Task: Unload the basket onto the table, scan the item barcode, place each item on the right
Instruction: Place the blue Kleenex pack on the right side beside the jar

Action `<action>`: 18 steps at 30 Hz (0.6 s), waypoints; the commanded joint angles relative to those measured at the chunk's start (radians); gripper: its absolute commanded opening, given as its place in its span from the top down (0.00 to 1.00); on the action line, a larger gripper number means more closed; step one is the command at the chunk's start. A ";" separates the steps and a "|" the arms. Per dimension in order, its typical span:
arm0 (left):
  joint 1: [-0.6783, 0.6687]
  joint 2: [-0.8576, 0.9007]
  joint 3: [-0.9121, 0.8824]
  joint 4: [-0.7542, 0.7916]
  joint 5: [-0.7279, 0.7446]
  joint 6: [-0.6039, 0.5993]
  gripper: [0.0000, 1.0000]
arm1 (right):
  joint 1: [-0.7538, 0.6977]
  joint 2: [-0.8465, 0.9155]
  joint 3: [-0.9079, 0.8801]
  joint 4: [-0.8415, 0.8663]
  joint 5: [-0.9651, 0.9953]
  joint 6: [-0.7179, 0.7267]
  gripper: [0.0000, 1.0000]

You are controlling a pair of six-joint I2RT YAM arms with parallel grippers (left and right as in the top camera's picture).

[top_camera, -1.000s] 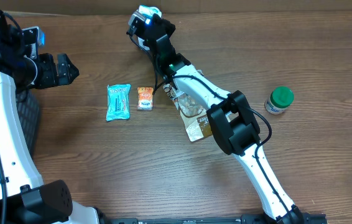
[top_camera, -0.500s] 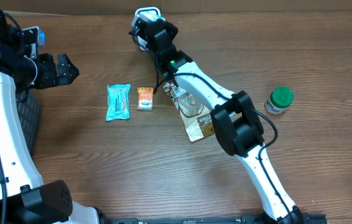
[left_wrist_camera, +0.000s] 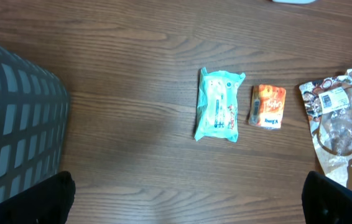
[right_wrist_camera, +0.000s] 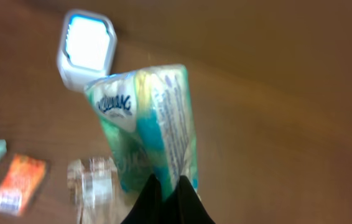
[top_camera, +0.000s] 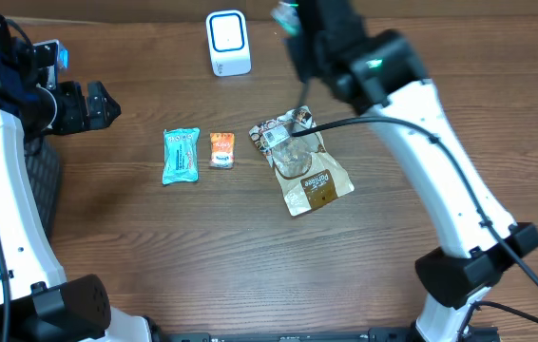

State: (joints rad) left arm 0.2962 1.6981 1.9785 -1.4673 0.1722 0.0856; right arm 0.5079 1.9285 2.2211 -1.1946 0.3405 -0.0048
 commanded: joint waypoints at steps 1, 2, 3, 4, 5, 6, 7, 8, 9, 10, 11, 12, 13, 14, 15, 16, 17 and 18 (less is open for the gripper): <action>-0.003 -0.004 0.013 -0.001 0.012 0.019 0.00 | -0.128 0.045 -0.052 -0.150 -0.150 0.162 0.96; -0.003 -0.004 0.013 -0.001 0.012 0.019 0.00 | -0.145 0.048 -0.066 -0.166 -0.165 0.162 0.96; -0.003 -0.004 0.013 -0.001 0.011 0.019 0.00 | -0.178 0.059 -0.098 -0.187 -0.189 0.163 0.96; -0.003 -0.004 0.013 -0.001 0.011 0.019 0.01 | -0.201 0.065 -0.124 -0.192 -0.204 0.163 0.96; -0.003 -0.004 0.013 -0.001 0.011 0.019 0.00 | -0.222 0.074 -0.152 -0.191 -0.215 0.166 0.96; -0.003 -0.004 0.013 -0.001 0.012 0.019 0.00 | -0.241 0.079 -0.178 -0.186 -0.215 0.182 0.96; -0.003 -0.004 0.013 -0.001 0.011 0.019 0.00 | -0.264 0.084 -0.217 -0.169 -0.215 0.193 0.96; -0.003 -0.004 0.013 -0.001 0.012 0.019 0.00 | -0.282 0.084 -0.248 -0.153 -0.215 0.198 0.96; -0.003 -0.004 0.013 -0.001 0.012 0.019 0.00 | -0.305 0.084 -0.293 -0.125 -0.214 0.212 0.96; -0.003 -0.004 0.013 -0.001 0.012 0.019 0.00 | -0.319 0.084 -0.318 -0.108 -0.214 0.222 0.96; -0.003 -0.004 0.013 -0.001 0.011 0.019 0.01 | -0.341 0.084 -0.361 -0.079 -0.213 0.235 0.96; -0.003 -0.004 0.013 -0.001 0.011 0.019 0.00 | -0.359 0.084 -0.397 -0.050 -0.211 0.243 0.96; -0.003 -0.004 0.013 -0.001 0.011 0.019 0.00 | -0.371 0.084 -0.428 -0.023 -0.211 0.245 0.96; -0.003 -0.004 0.013 -0.001 0.012 0.019 0.00 | -0.382 0.084 -0.461 0.003 -0.211 0.245 0.96; -0.003 -0.004 0.013 -0.001 0.012 0.019 0.00 | -0.390 0.084 -0.492 0.030 -0.211 0.245 0.96; -0.003 -0.004 0.013 -0.001 0.012 0.019 0.01 | -0.395 0.084 -0.519 0.054 -0.211 0.245 0.96; -0.003 -0.004 0.013 -0.001 0.012 0.019 0.01 | -0.402 0.084 -0.560 0.091 -0.210 0.245 0.96; -0.003 -0.004 0.013 -0.001 0.012 0.019 0.01 | -0.404 0.084 -0.580 0.114 -0.208 0.245 0.96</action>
State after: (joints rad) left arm 0.2962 1.6981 1.9785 -1.4700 0.1726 0.0856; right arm 0.1112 2.0232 1.7084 -1.1381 0.1364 0.2195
